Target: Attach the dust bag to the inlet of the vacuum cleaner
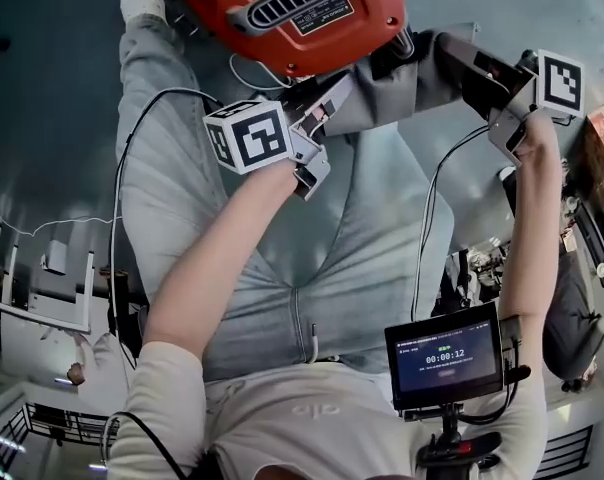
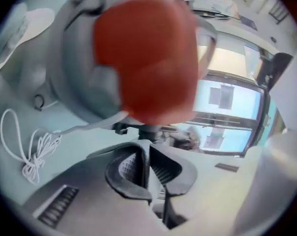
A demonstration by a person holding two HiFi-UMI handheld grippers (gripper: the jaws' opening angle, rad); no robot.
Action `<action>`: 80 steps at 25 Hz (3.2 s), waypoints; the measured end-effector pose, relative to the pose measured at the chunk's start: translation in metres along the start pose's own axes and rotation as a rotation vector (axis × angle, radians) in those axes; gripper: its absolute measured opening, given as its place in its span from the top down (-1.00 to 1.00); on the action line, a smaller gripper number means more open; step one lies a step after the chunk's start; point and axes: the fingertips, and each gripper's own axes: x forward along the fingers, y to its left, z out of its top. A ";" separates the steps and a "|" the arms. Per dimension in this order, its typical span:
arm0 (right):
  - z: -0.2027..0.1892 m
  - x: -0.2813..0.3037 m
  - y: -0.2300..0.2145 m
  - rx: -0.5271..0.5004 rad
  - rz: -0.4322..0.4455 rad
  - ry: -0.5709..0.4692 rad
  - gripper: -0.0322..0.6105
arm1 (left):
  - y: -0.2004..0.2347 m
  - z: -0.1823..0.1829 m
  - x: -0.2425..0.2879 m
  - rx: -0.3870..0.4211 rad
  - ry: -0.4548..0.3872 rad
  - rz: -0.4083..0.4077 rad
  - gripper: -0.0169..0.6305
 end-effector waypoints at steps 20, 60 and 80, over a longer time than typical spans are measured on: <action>-0.015 -0.021 -0.019 -0.030 0.044 0.200 0.30 | -0.015 -0.007 -0.019 0.046 0.175 -0.135 0.26; -0.154 0.130 0.058 -0.284 0.237 -0.338 0.31 | -0.003 0.019 -0.150 0.624 0.107 0.135 0.26; 0.073 0.038 0.300 -1.126 0.174 -0.979 0.32 | -0.228 0.213 -0.104 1.401 -0.243 0.022 0.26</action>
